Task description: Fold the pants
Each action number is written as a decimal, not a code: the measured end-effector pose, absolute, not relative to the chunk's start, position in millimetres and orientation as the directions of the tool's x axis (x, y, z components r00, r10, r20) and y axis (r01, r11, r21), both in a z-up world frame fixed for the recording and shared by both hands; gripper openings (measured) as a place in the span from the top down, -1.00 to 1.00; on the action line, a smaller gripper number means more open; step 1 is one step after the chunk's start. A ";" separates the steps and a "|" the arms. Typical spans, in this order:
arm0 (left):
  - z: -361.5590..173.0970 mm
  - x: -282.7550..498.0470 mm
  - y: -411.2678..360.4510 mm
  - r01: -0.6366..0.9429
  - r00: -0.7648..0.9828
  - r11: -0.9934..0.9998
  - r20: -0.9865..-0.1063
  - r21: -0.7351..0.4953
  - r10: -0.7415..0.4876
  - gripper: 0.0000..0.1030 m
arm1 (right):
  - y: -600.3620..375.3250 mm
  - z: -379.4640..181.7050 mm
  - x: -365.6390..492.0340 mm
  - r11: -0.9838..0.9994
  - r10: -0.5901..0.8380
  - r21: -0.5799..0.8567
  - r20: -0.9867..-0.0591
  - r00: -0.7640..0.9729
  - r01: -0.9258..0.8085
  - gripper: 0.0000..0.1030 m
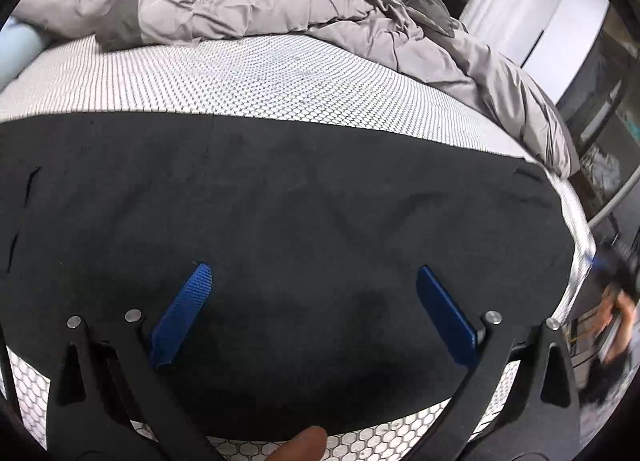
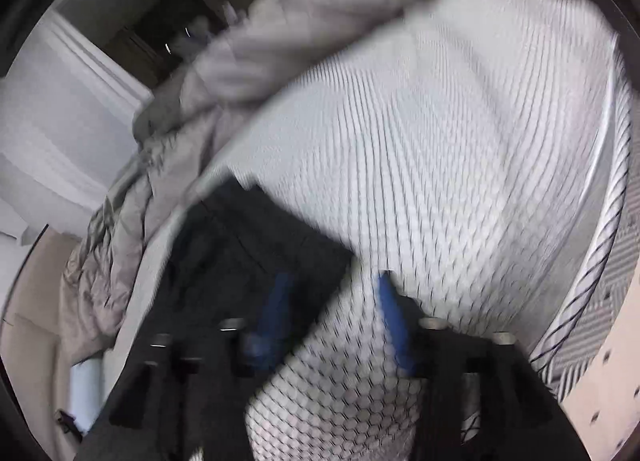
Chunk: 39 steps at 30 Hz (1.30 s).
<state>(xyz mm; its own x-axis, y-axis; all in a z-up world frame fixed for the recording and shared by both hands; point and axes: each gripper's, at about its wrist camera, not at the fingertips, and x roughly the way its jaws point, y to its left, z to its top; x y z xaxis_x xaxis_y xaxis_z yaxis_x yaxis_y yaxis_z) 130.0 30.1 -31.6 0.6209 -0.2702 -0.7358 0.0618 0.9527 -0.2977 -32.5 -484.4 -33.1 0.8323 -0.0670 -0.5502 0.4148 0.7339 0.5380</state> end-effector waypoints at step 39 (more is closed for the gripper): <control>-45.0 126.0 -49.5 0.255 0.593 0.956 -0.758 -0.143 -0.271 -0.98 | -290.2 -30.1 92.3 0.985 0.169 0.139 -0.645 0.745 -0.103 -0.98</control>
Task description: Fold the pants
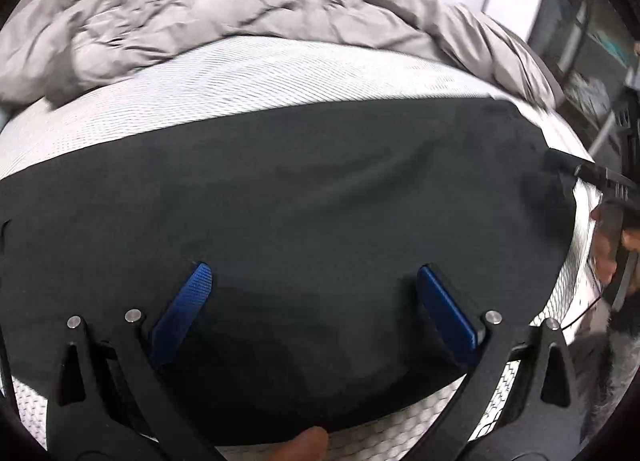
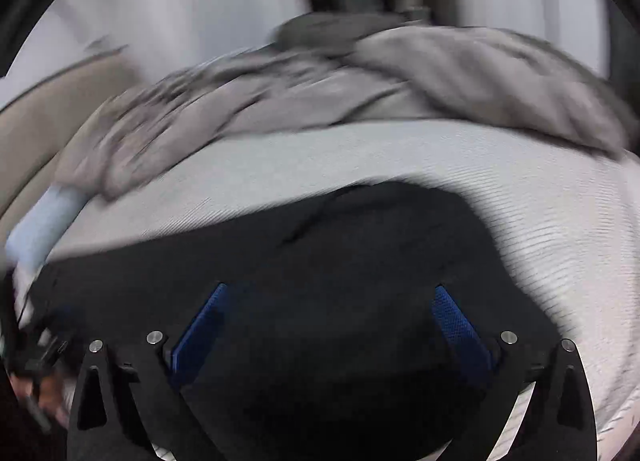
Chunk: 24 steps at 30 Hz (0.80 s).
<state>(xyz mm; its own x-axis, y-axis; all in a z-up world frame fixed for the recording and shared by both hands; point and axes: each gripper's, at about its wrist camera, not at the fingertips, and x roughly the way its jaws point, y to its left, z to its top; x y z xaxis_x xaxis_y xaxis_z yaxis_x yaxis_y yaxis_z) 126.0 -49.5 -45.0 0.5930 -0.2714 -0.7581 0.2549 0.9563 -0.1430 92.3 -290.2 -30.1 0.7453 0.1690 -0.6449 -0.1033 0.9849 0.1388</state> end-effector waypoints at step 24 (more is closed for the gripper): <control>-56.9 123.7 -104.0 0.375 0.532 0.927 -0.812 -0.029 -0.241 -0.98 | -201.4 -79.5 103.0 0.927 0.165 -0.101 -0.755 0.634 -0.361 -0.98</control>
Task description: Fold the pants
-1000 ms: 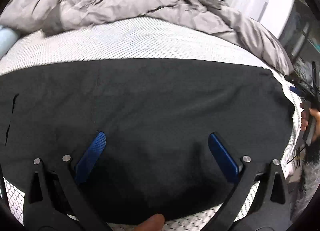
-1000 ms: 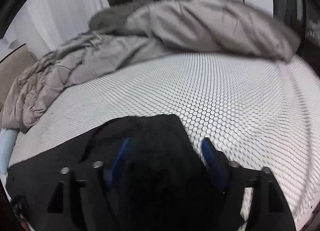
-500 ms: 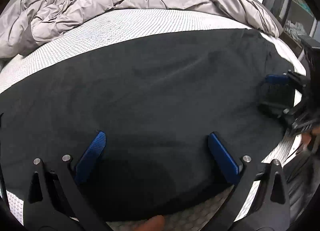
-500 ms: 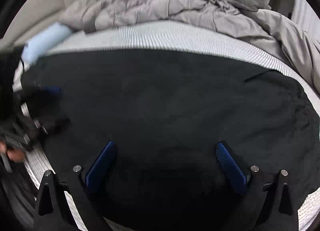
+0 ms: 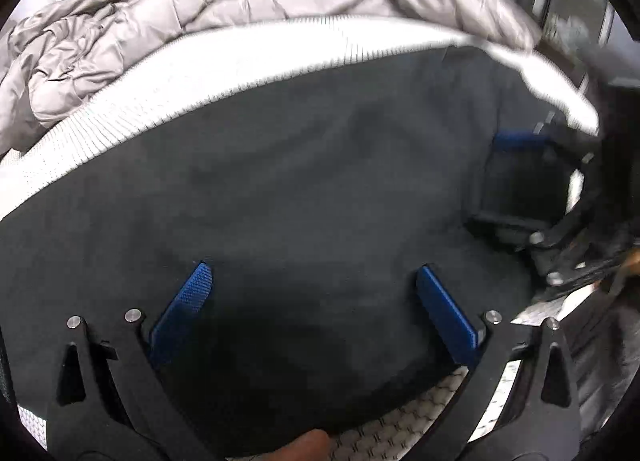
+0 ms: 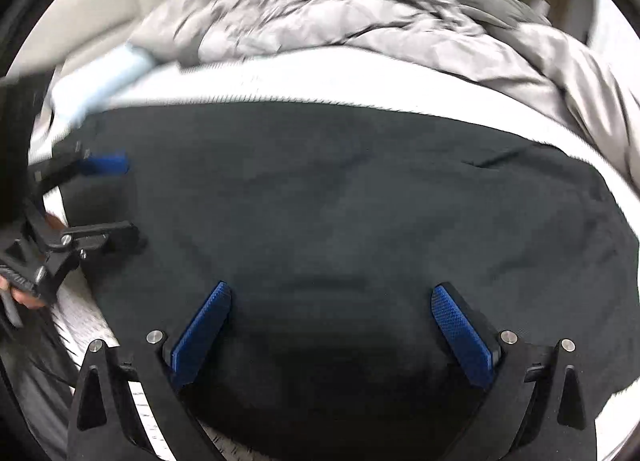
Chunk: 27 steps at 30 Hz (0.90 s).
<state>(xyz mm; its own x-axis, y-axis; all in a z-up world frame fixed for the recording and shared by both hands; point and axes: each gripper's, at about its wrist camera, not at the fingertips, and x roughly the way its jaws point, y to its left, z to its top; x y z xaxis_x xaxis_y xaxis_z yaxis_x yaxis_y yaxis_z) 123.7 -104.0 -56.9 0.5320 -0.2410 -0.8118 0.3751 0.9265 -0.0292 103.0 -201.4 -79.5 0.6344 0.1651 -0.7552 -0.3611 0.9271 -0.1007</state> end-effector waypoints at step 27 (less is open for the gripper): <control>-55.2 181.5 -130.9 0.363 0.421 0.908 -0.833 -0.208 -0.359 -0.99 | -243.0 -65.7 143.2 0.955 0.166 -0.032 -0.764 0.624 -0.293 -0.95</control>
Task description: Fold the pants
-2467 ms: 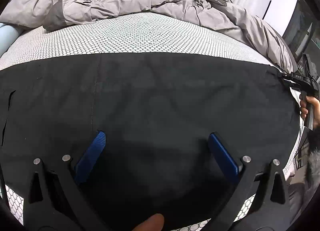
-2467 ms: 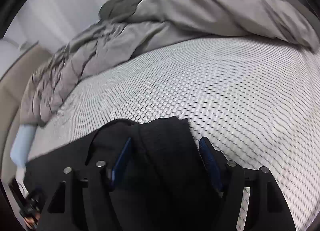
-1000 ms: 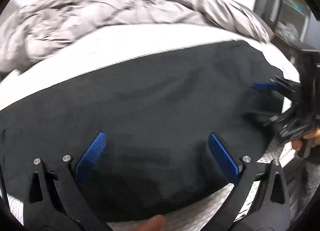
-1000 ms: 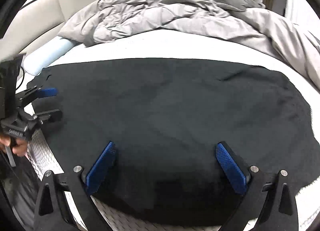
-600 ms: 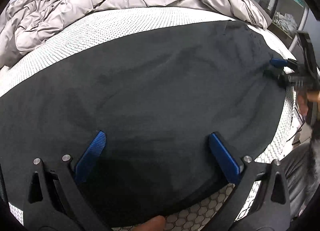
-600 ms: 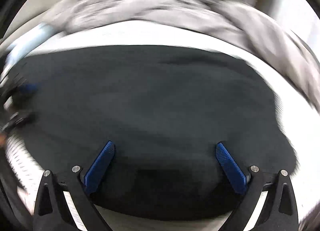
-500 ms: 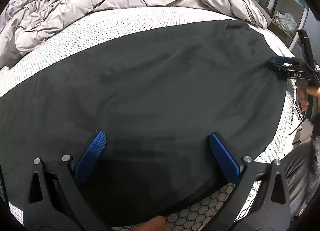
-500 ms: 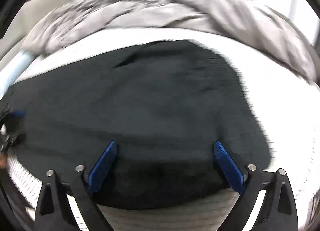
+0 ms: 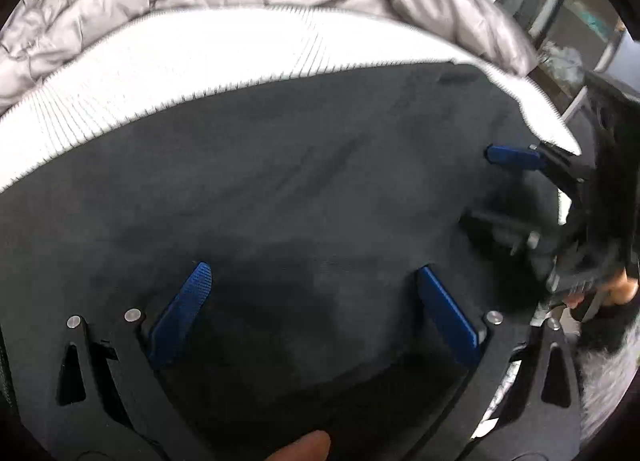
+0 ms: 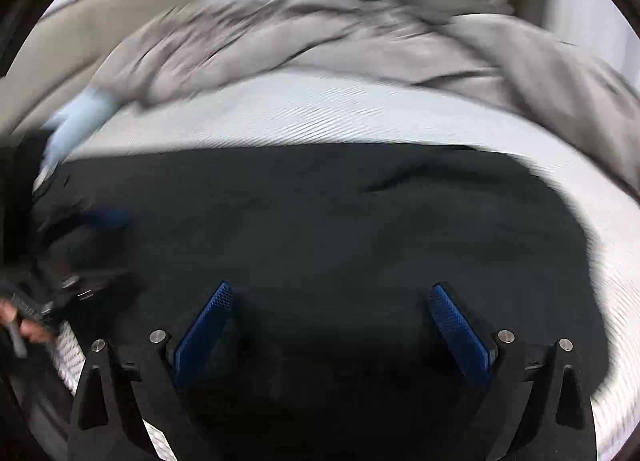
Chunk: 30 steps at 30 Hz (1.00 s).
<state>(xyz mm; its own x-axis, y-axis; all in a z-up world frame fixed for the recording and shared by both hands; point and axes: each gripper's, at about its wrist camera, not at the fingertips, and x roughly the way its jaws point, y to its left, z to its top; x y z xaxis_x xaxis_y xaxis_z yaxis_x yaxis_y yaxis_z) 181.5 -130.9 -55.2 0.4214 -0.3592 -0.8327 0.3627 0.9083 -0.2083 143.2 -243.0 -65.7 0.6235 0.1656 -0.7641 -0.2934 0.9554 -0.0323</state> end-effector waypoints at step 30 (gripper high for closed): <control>-57.0 233.2 -95.2 0.203 0.460 0.971 -0.863 -0.129 -0.211 -0.98 | -295.9 -69.6 201.2 0.960 -0.232 -0.278 -0.746 0.624 0.025 -0.96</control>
